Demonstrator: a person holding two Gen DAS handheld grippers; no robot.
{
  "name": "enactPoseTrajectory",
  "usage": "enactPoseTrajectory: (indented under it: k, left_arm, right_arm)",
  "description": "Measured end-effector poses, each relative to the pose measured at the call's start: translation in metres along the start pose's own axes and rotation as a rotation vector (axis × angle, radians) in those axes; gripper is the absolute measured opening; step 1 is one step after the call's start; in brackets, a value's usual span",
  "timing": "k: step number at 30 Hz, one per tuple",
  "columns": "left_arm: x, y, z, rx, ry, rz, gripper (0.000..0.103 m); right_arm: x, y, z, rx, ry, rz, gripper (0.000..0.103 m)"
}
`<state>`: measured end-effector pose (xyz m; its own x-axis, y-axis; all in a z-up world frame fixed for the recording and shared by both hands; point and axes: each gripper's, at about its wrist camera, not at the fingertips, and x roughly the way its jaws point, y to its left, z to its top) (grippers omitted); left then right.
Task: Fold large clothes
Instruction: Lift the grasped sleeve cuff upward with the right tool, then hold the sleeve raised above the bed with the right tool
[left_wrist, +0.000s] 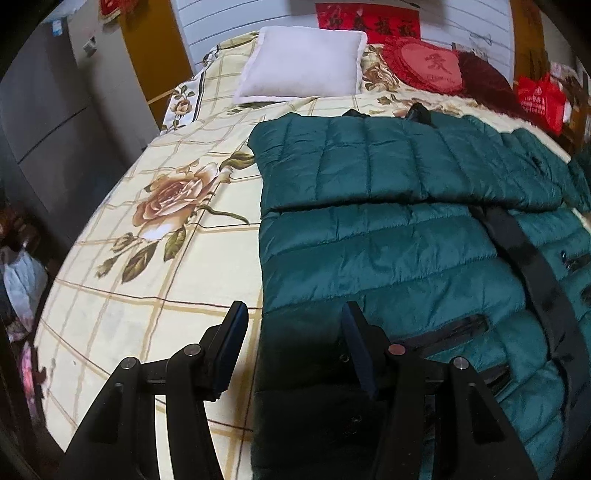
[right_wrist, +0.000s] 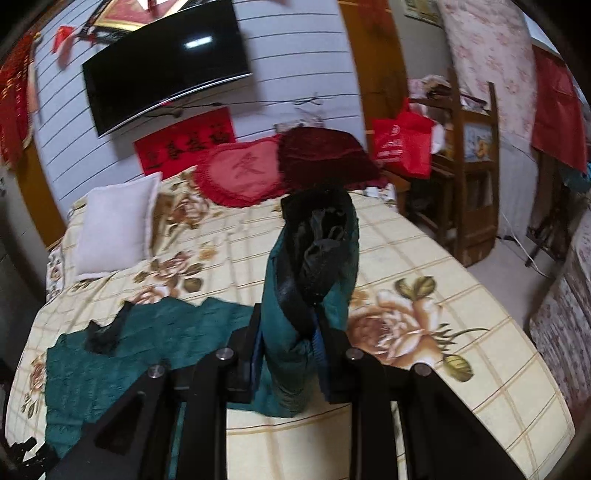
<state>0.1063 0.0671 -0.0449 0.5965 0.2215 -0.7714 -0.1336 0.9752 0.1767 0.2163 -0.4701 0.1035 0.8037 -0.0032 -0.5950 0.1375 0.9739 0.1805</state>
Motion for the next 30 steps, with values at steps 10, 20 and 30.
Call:
enactPoseTrajectory:
  k: [10, 20, 30]
  left_arm:
    - [0.001, 0.015, -0.011, 0.021, 0.018, 0.063, 0.035]
    - [0.001, 0.025, -0.018, 0.068, 0.003, 0.151, 0.035]
    - [0.002, 0.019, -0.019, 0.098, 0.009, 0.138, 0.035]
  right_arm:
    - [0.007, 0.078, -0.023, -0.051, 0.022, 0.109, 0.023]
    - [0.02, 0.146, -0.043, -0.141, 0.052, 0.181, 0.023]
    - [0.018, 0.147, -0.043, -0.153, 0.06, 0.186, 0.023]
